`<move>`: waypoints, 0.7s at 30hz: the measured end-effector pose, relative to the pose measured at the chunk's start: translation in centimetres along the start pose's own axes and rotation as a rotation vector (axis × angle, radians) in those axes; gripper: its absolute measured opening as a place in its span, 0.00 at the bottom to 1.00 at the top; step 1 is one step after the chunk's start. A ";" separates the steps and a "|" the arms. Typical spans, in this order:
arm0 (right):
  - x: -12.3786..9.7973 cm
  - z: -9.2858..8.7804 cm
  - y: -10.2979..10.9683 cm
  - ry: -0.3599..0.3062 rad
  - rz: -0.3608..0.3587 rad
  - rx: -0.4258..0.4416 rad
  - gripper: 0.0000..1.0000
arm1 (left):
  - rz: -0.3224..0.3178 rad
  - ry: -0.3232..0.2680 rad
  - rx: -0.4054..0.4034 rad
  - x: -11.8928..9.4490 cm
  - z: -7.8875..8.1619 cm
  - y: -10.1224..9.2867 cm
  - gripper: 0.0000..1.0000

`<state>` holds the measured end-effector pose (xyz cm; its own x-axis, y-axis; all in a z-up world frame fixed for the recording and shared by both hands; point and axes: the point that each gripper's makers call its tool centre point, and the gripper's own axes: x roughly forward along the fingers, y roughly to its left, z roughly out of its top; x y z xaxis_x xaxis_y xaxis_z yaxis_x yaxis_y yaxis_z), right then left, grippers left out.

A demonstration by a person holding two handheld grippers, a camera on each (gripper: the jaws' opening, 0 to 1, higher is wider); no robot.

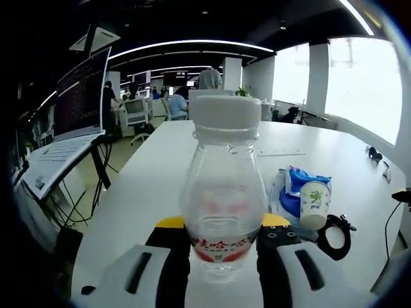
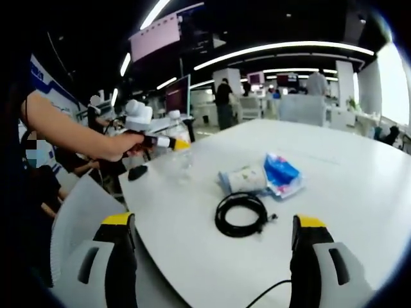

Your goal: Arrange the tabletop items into an orderly group along one side of the table until the central work area is clear of visible clutter.

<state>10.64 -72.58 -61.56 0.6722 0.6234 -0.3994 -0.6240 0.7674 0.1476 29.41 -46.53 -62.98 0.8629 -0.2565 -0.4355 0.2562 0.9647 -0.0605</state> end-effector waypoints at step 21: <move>1.5 -0.6 -0.2 0.059 0.009 -0.006 0.99 | 0.011 -0.005 -0.007 3.5 2.4 3.1 0.38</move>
<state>11.57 -71.84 -62.71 0.6423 0.6199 -0.4507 -0.6321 0.7610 0.1459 34.25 -44.61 -62.55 0.8679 -0.2457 -0.4318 0.2433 0.9680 -0.0618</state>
